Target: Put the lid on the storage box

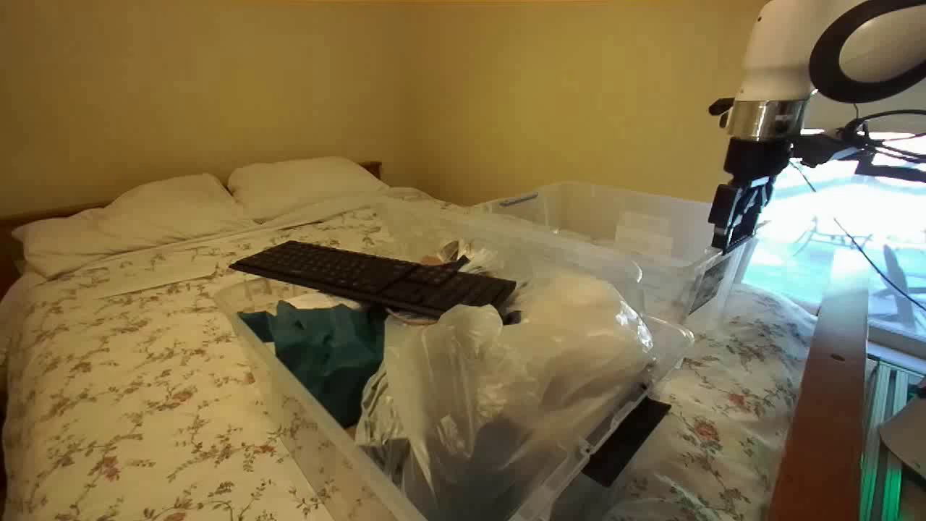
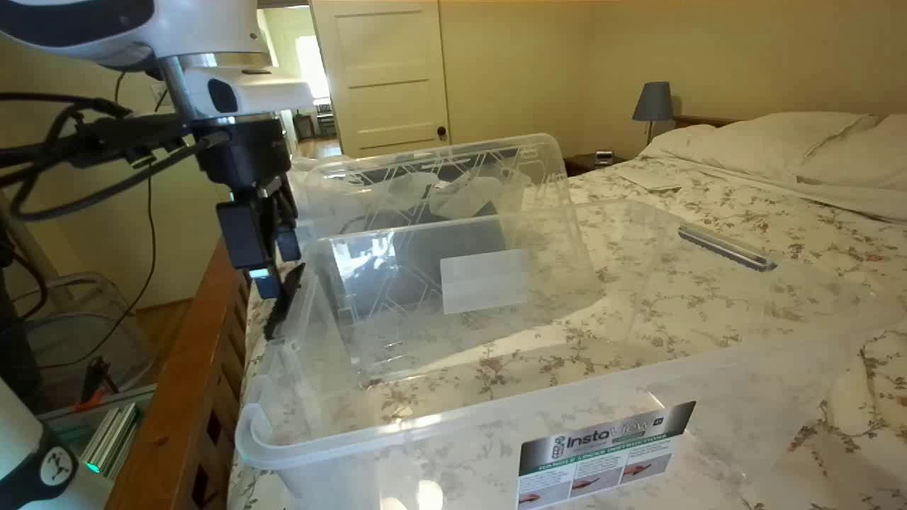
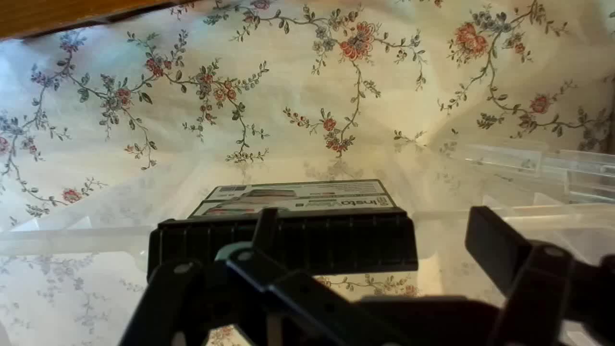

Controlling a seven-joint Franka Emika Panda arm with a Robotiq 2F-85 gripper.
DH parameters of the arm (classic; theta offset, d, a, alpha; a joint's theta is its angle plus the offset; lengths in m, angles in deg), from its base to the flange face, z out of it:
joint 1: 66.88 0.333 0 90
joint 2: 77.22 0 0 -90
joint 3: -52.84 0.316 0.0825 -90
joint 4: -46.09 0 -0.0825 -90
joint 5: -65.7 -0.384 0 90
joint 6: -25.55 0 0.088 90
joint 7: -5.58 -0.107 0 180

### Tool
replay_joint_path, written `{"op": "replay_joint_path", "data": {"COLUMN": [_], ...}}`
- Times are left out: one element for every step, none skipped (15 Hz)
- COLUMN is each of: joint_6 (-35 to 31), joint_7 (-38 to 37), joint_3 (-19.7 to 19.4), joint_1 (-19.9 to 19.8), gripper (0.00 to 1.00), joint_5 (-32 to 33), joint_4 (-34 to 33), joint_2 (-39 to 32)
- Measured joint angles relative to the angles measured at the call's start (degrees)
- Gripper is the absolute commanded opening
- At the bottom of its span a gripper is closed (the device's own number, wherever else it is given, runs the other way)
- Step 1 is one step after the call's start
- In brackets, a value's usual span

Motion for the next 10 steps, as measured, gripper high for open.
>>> {"op": "replay_joint_path", "data": {"joint_6": [0.0, 0.0, 0.0, 0.0, 0.0, 0.0, 0.0, 0.0, -0.1, -0.4], "joint_7": [0.0, 0.0, 0.0, 0.0, 0.0, 0.0, 0.0, 0.0, 0.0, 0.0], "joint_3": [0.0, 0.0, 0.0, 0.0, 0.0, 0.0, 0.0, 0.0, 0.0, 0.1], "joint_1": [0.0, 0.0, 0.0, 0.0, 0.0, 0.0, 0.0, 0.0, 0.0, 0.0], "gripper": [1.00, 1.00, 1.00, 1.00, 1.00, 1.00, 1.00, 1.00, 1.00, 1.00], "joint_5": [0.0, 0.0, 0.0, 0.0, 0.0, 0.0, 0.0, 0.0, 0.0, 0.1], "joint_4": [0.0, 0.0, 0.0, 0.0, 0.0, 0.0, 0.0, 0.0, -0.1, -0.5], "joint_2": [0.0, 0.0, 0.0, 0.0, 0.0, 0.0, 0.0, 0.0, 0.0, 0.1]}}
